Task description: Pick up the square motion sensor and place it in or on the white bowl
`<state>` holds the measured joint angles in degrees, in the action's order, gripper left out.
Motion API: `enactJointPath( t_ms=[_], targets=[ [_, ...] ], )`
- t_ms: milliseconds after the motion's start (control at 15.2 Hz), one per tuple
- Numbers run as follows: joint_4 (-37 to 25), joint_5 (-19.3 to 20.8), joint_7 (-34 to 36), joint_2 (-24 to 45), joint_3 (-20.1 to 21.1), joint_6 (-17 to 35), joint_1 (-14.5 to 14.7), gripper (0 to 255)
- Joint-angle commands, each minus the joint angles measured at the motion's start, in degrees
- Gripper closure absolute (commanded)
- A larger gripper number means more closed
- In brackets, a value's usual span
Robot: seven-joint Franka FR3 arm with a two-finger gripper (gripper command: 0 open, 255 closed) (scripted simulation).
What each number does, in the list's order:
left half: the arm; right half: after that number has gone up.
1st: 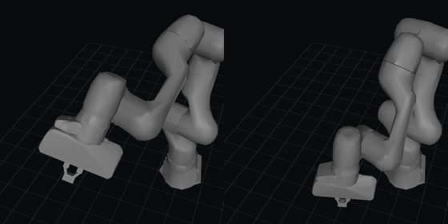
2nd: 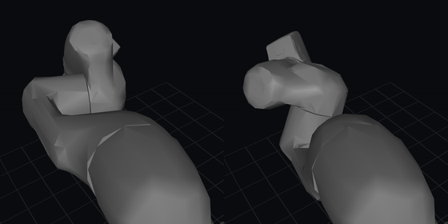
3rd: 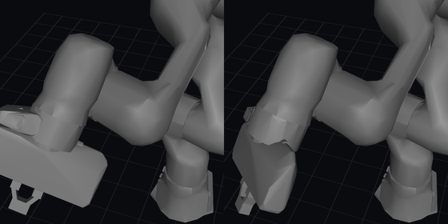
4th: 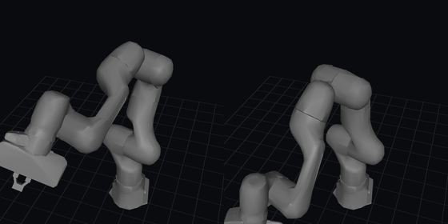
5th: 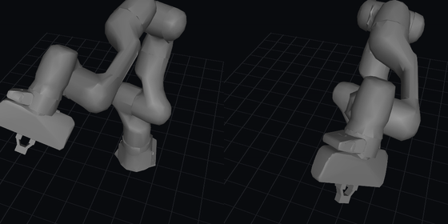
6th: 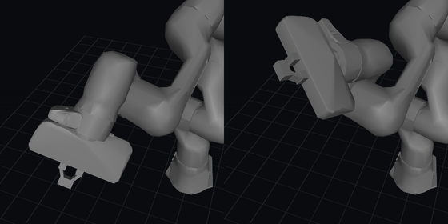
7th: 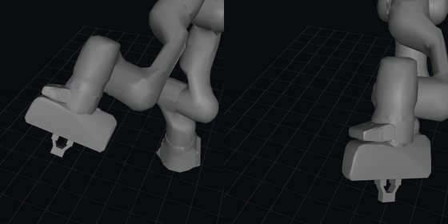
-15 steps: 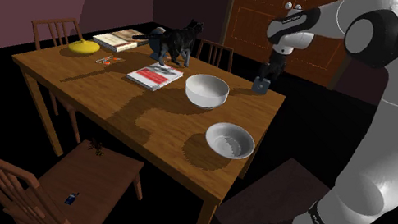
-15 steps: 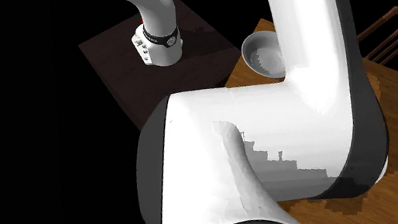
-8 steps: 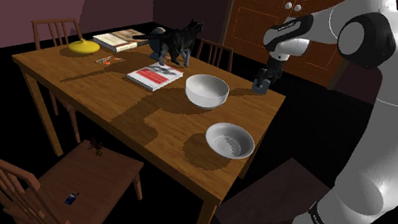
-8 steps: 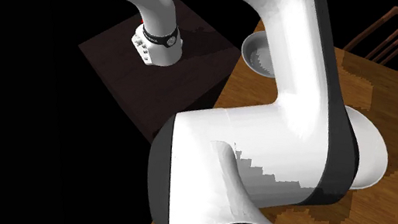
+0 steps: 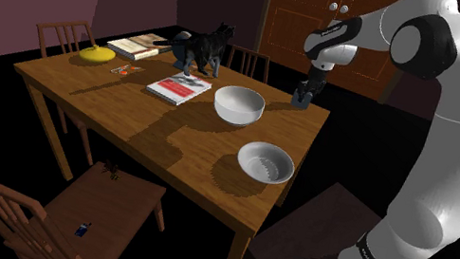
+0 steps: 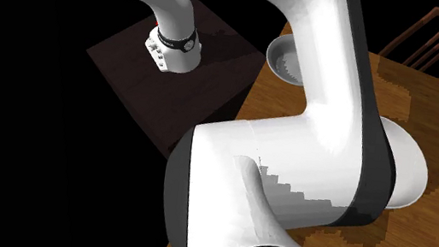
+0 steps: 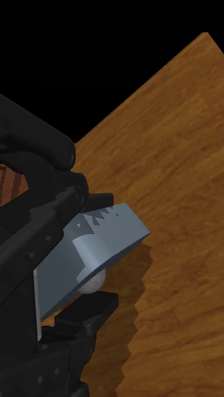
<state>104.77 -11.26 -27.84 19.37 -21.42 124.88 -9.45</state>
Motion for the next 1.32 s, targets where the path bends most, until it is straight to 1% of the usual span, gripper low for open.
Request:
enactJointPath(
  t_ms=[0,462,1254],
  targets=[
    [0.0,0.0,0.0,0.0,0.0,0.0,0.0,255],
    [0.0,0.0,0.0,0.0,0.0,0.0,0.0,255],
    [-4.7,2.0,1.6,-3.5,-0.7,-7.9,0.4,255]
  ],
)
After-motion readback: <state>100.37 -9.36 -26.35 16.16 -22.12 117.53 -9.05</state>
